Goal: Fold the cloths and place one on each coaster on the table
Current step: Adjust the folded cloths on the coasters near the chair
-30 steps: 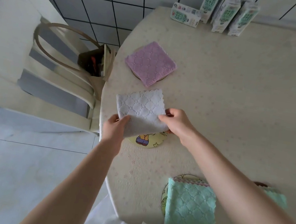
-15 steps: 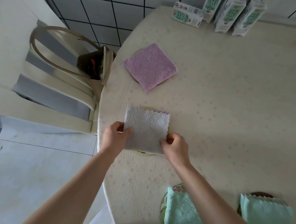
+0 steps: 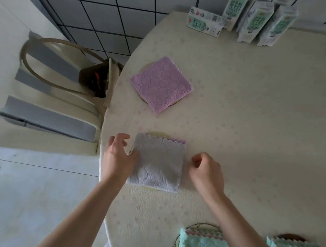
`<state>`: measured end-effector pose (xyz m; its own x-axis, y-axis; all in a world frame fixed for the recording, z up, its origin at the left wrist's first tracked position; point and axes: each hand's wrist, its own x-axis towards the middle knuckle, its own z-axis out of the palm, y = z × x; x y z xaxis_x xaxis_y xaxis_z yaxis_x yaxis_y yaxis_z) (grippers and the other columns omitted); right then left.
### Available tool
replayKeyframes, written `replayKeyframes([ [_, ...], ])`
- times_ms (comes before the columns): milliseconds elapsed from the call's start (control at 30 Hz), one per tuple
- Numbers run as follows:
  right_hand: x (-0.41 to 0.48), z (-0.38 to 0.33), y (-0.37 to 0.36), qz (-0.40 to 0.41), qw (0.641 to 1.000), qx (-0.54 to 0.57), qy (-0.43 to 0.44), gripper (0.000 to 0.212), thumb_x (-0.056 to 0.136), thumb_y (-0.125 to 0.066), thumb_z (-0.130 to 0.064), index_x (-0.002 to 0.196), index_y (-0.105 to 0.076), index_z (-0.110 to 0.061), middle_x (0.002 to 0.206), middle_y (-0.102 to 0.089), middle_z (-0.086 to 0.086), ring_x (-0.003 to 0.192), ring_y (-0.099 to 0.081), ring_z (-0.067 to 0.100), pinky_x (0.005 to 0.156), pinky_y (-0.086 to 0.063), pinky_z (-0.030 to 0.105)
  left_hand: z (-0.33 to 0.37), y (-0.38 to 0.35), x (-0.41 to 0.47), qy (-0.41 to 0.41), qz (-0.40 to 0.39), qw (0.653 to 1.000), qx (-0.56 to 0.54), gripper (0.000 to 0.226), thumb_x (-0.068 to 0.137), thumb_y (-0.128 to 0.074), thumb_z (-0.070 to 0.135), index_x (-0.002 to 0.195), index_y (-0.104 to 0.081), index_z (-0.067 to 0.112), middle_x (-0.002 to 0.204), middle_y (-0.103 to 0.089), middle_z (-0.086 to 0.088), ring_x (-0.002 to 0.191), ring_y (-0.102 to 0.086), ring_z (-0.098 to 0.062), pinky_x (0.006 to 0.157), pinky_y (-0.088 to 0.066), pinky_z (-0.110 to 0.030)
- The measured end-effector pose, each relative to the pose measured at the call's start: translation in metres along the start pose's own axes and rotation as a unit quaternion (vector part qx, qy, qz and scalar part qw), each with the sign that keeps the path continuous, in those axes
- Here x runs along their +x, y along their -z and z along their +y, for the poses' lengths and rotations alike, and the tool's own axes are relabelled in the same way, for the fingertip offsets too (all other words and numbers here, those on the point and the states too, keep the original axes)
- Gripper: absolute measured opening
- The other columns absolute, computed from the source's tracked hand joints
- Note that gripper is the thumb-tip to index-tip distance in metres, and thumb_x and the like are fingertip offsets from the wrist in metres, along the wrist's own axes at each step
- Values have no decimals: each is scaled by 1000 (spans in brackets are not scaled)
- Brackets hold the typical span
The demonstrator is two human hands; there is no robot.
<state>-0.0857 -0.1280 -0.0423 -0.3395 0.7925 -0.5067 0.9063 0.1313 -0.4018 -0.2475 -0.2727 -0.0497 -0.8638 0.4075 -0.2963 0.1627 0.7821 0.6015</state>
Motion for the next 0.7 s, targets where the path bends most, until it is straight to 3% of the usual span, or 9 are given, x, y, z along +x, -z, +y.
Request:
replayKeyframes([
  [200, 89, -50, 25, 30, 995, 55, 83, 15, 82, -57, -18, 94, -65, -16, 99, -69, 6, 97, -62, 27, 81, -47, 31, 57, -6, 60, 81, -33, 985, -147, 27, 85, -60, 17, 112, -60, 17, 97, -64, 2, 77, -59, -12, 61, -44, -24],
  [333, 138, -89, 36, 35, 990, 66, 122, 27, 85, -56, -14, 110, -60, -7, 111, -63, 11, 108, -55, 28, 86, -41, 29, 74, -20, 95, 152, -22, 970, -190, 25, 81, -61, 16, 106, -63, 13, 97, -69, -6, 88, -64, -23, 79, -53, -34],
  [433, 164, -111, 40, 17, 989, 75, 128, 33, 86, -56, -17, 117, -57, -7, 116, -61, 11, 111, -54, 28, 87, -40, 29, 80, -26, 104, 197, -46, 953, -227, 16, 79, -58, 14, 82, -68, 2, 74, -67, -11, 68, -59, -27, 64, -47, -32],
  [533, 180, -125, 41, -21, 991, 60, 119, 27, 87, -52, -20, 108, -60, -5, 110, -64, 12, 104, -57, 30, 82, -44, 31, 90, -30, 102, 243, -46, 908, -339, 21, 79, -57, 5, 58, -57, 5, 48, -56, -7, 64, -49, -22, 64, -40, -32],
  [633, 189, -135, 43, -51, 991, 62, 104, 26, 85, -51, -20, 87, -66, 1, 85, -67, 16, 82, -60, 32, 64, -48, 32, 100, -29, 106, 276, -41, 870, -407, 24, 85, -60, 9, 63, -53, 5, 37, -55, 0, 58, -50, -23, 66, -41, -36],
  [700, 190, -139, 46, -75, 989, 70, 104, 20, 84, -53, -18, 79, -66, -3, 74, -57, 11, 71, -52, 24, 54, -37, 28, 104, -29, 113, 265, -38, 873, -408, 22, 87, -61, 14, 68, -54, 6, 40, -57, -1, 55, -50, -23, 62, -42, -34],
])
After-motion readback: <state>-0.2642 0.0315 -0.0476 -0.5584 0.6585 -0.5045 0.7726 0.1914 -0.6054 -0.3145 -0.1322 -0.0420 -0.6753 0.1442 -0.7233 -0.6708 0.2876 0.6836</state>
